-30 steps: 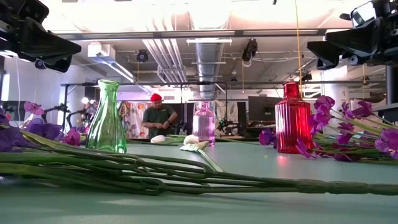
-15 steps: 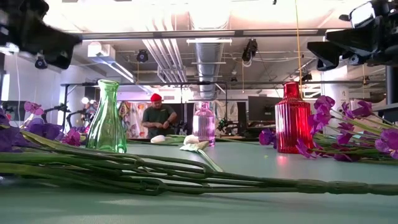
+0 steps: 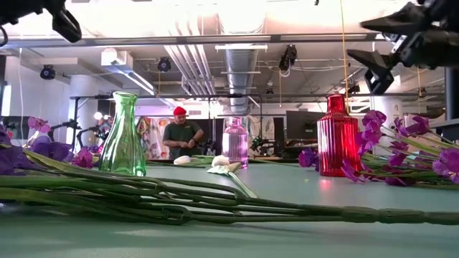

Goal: Sort flowers into vase by color
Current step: Put the middle white tulip into the purple flower vase

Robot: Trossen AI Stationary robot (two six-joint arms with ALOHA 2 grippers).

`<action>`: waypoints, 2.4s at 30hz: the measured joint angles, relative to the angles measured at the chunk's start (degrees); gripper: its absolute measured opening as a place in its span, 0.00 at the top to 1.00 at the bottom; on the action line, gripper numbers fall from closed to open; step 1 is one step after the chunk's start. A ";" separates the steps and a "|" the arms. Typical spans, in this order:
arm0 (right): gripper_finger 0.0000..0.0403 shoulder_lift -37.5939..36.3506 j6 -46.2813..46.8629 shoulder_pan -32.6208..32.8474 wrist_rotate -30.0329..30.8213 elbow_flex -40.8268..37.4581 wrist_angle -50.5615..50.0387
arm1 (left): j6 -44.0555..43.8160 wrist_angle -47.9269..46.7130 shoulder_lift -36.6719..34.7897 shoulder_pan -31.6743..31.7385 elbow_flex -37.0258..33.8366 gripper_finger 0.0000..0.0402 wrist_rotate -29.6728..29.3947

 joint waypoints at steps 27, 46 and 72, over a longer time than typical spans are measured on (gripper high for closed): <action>0.43 37.76 -10.48 -0.05 8.17 36.75 -20.37 | -8.49 -7.20 17.29 0.04 0.00 1.00 -12.18; 0.43 61.75 6.46 1.59 3.11 58.97 -36.16 | -2.37 -8.37 21.92 0.04 1.43 1.00 -10.87; 0.43 89.21 13.54 7.93 11.35 82.29 -57.87 | 2.46 -40.14 24.20 0.04 18.98 1.00 -12.55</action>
